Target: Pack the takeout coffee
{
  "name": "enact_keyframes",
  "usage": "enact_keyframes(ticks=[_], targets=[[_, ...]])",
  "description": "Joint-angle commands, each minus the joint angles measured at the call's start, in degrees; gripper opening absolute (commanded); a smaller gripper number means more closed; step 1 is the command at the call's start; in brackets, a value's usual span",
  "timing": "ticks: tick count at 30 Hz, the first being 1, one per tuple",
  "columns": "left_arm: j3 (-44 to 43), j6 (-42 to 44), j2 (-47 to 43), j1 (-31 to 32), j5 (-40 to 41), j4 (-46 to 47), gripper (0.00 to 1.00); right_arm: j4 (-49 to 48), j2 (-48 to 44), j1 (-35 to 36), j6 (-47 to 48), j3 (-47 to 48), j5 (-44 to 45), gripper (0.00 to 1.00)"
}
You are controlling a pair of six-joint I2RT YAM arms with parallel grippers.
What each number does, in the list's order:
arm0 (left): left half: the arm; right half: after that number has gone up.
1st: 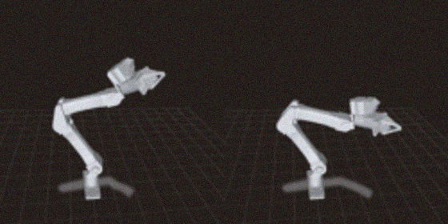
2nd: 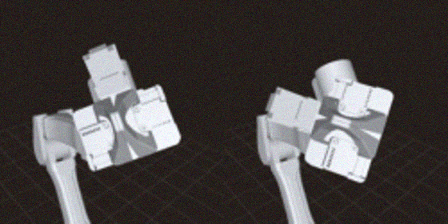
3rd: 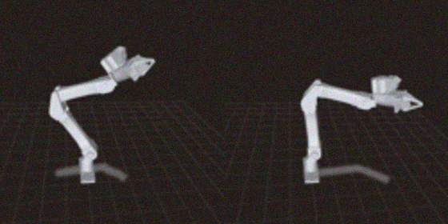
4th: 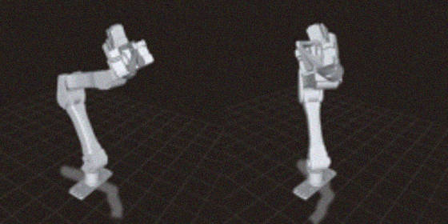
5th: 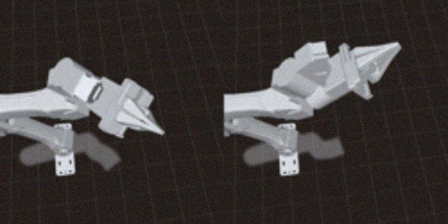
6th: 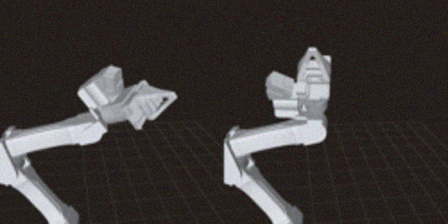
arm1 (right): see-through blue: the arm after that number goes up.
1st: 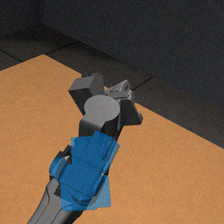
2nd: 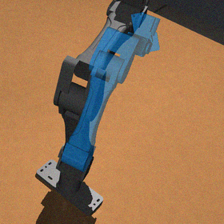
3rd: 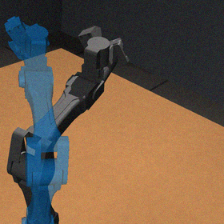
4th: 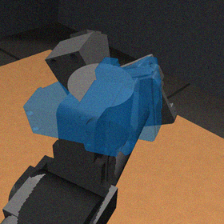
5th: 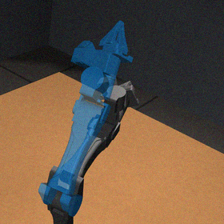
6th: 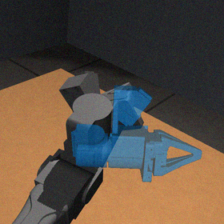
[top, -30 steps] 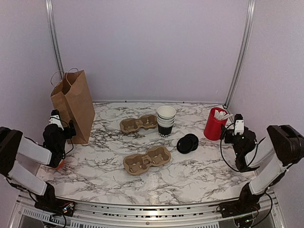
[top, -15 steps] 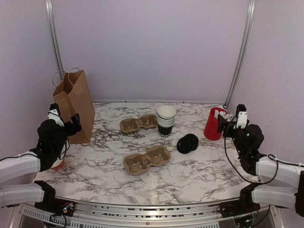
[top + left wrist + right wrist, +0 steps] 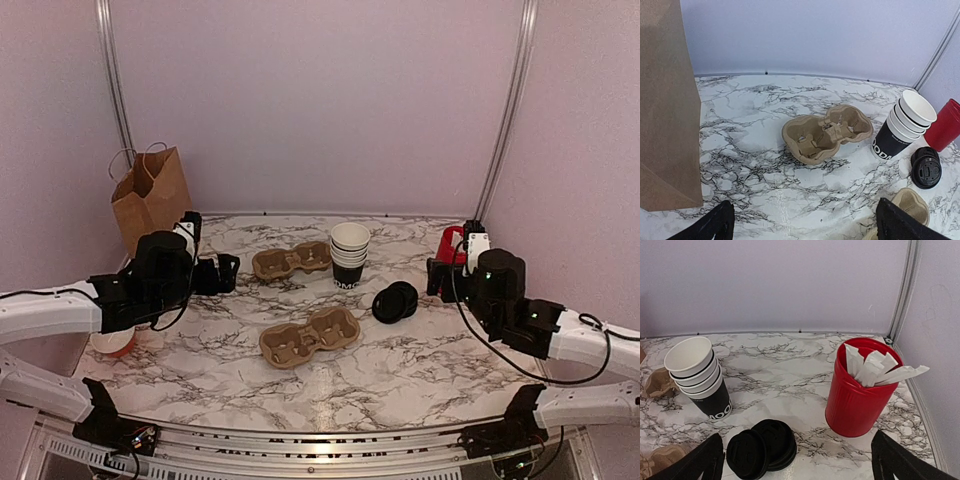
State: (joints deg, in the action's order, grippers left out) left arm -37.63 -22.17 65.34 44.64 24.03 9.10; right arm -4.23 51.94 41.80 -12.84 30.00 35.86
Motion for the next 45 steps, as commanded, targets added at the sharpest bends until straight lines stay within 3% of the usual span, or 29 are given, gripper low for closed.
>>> enact_keyframes(ticks=[1, 5, 10, 17, 25, 29, 37, 45], targets=[[-7.5, -8.7, 2.8, -0.5, 2.0, -16.3, 0.99, 9.6, -5.9, -1.3, -7.6, 1.8, 3.7, 1.00], [-10.4, -6.9, 4.5, -1.1, 2.0, -19.5, 0.99, 7.4, -8.0, -2.1, -6.3, 0.9, -2.8, 1.00], [-12.3, -8.1, 4.8, -1.8, 4.4, -18.9, 0.99, 11.8, 2.3, 1.8, -5.6, 6.3, -3.3, 1.00], [-18.9, -4.6, 11.8, -1.8, -4.4, -25.1, 0.99, 16.3, 12.3, 3.3, -9.8, 10.0, -10.8, 1.00], [-14.3, -11.1, 12.1, 2.4, -10.7, -25.6, 0.99, 15.2, 20.1, 5.9, -11.5, 10.2, -19.6, 1.00], [-10.6, -16.3, 10.6, 6.5, -9.3, -26.4, 0.99, 16.6, 23.5, 12.8, -8.9, 12.9, -18.1, 1.00], [-7.3, -22.2, 5.4, 7.7, -4.3, -27.9, 0.99, 22.9, 35.8, 19.1, -9.2, 27.1, -21.1, 1.00], [-8.3, -20.2, 3.6, 4.9, -1.3, -29.5, 0.99, 33.7, 54.7, 23.4, -13.1, 47.0, -19.9, 0.96]])
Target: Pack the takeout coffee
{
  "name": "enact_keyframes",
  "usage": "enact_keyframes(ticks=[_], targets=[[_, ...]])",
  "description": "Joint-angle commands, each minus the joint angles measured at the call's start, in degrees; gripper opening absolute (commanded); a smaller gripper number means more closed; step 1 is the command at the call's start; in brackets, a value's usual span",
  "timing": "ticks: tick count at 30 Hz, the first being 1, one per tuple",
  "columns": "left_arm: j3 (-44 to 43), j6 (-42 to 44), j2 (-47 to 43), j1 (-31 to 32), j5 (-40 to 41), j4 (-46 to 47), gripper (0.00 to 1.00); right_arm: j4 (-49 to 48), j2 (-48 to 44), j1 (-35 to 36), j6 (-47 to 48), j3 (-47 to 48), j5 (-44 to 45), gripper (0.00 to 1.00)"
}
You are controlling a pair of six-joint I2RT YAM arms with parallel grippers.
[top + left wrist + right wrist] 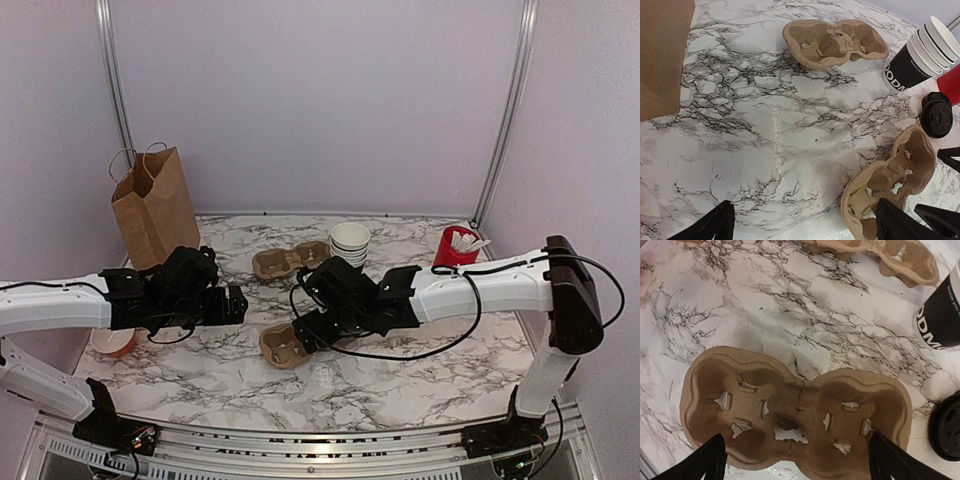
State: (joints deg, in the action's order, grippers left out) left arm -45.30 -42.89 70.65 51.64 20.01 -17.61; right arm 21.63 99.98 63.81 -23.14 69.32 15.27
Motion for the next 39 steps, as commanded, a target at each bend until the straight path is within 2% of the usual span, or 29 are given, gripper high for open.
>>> enact_keyframes(ticks=[1, 6, 14, 19, 27, 34, 39], targets=[[-1.0, 0.9, -2.3, -3.1, 2.6, -2.8, 0.99, 9.6, 8.9, 1.8, -3.6, 9.9, 1.5, 0.95], [-2.9, 3.6, -5.2, -8.5, -1.8, -1.2, 0.99, 16.6, 17.5, 2.7, -8.2, 18.0, 0.5, 0.91], [-6.7, 10.2, -5.0, -10.8, -3.9, -1.0, 0.99, 20.5, 21.2, 2.9, -11.1, 23.0, 5.2, 0.89], [-7.5, 11.0, -5.5, -10.8, -3.2, -0.6, 0.99, 18.6, 22.5, 1.8, -7.9, 23.9, 2.6, 0.88], [-10.7, 11.6, -8.1, -10.8, 0.1, -1.2, 0.99, 14.7, 20.4, -0.1, 3.2, 20.6, -5.4, 0.82], [-16.6, 11.6, -8.8, -10.8, 2.2, -2.6, 0.99, 15.0, 21.3, -1.2, 7.0, 18.4, -5.8, 0.70], [-23.2, 12.9, -8.5, -10.9, 7.1, -5.2, 0.99, 12.7, 19.6, -1.2, 7.9, 17.2, -5.0, 0.61]])
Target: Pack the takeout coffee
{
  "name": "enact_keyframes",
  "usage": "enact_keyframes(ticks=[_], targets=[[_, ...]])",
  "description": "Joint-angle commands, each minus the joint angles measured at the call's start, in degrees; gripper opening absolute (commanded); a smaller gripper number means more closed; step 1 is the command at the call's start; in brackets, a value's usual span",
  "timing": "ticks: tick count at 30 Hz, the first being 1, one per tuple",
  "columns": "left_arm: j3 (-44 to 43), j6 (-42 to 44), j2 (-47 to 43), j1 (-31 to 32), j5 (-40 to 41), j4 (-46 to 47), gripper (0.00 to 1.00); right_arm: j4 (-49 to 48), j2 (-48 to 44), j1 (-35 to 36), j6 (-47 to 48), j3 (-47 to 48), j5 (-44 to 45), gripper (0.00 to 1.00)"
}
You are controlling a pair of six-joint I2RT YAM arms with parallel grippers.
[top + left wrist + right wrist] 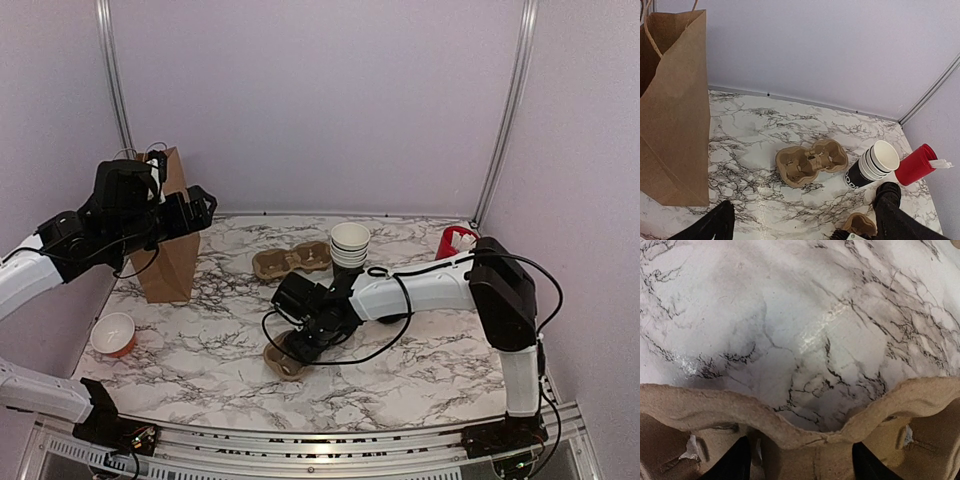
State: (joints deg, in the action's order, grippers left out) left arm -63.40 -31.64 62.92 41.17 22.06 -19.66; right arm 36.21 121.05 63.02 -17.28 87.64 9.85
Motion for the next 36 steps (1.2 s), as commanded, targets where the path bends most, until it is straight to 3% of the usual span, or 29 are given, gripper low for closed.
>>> enact_keyframes(ticks=[1, 8, 11, 15, 20, 24, 30, 36], targets=[[-6.7, 2.1, -0.6, -0.5, 6.5, -3.8, 0.99, -2.3, -1.9, -0.4, 2.1, -1.2, 0.5, 0.60], [-18.1, 5.8, 0.6, -1.8, 21.5, -9.0, 0.99, -6.2, -6.2, -0.4, 2.7, -2.8, 2.3, 0.59], [-22.9, 7.0, 2.1, -6.1, 26.2, -12.0, 0.99, -8.1, -8.7, -0.4, 3.5, -3.8, 2.7, 0.59], [-29.4, 9.0, 5.0, -12.7, 26.8, -15.1, 0.99, -10.4, -11.0, -0.4, 4.2, -4.6, 2.5, 0.59], [-35.6, 8.2, 10.4, -27.5, 17.4, -21.2, 0.99, -11.3, -12.0, -0.4, 4.7, -5.3, 1.6, 0.59], [-36.2, 8.4, 14.4, -37.2, 3.3, -23.3, 0.99, -10.8, -12.2, -0.5, 4.8, -5.3, 1.4, 0.58], [-33.8, 9.5, 17.7, -44.4, -4.7, -24.4, 0.94, -9.9, -12.6, -0.4, 5.4, -5.5, 1.4, 0.58], [-33.5, 11.9, 19.3, -46.2, -11.6, -24.7, 0.89, -9.8, -12.9, -0.5, 5.8, -5.4, 1.8, 0.59]])
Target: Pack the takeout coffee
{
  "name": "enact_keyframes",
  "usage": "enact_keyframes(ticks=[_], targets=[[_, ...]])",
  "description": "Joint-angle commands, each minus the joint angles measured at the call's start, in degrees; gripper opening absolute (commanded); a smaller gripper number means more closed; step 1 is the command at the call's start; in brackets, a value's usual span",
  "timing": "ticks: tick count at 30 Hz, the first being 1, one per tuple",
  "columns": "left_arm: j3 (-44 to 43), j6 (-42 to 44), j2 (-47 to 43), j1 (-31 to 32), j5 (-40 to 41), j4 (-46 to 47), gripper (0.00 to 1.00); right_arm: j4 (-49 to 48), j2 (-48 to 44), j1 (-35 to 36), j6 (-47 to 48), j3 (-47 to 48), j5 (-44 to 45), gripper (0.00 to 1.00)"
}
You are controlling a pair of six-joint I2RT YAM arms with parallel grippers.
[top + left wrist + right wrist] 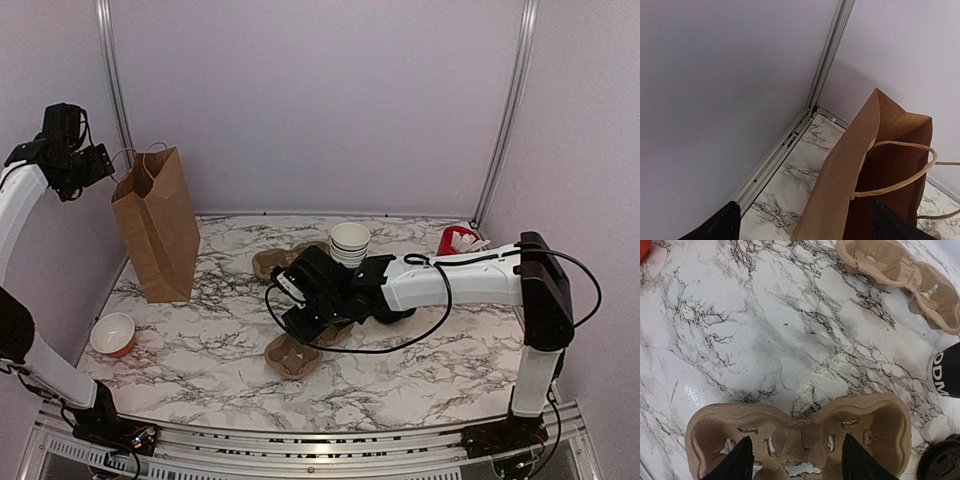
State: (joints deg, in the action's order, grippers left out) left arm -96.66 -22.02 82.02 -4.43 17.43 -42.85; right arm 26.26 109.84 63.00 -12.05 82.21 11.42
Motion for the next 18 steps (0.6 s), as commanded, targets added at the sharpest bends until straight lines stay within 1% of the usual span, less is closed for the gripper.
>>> enact_keyframes(ticks=[1, 5, 11, 18], targets=[[-0.3, 2.5, 0.8, -0.6, -7.7, -1.7, 0.87, 0.1, -1.7, -0.4, 0.6, 0.1, 0.3, 0.59], [0.4, 2.8, 2.3, -0.5, -11.3, -2.1, 0.79, 0.0, -2.0, -0.4, 0.7, 0.3, 0.5, 0.59], [1.6, 3.4, 4.4, -0.6, -12.0, -2.1, 0.71, 0.3, -2.4, -0.4, 0.8, 0.2, 1.0, 0.59], [1.2, 5.1, 7.1, -0.2, -12.6, -3.3, 0.54, 0.4, -3.0, -0.3, 1.2, -0.3, 1.9, 0.60]])
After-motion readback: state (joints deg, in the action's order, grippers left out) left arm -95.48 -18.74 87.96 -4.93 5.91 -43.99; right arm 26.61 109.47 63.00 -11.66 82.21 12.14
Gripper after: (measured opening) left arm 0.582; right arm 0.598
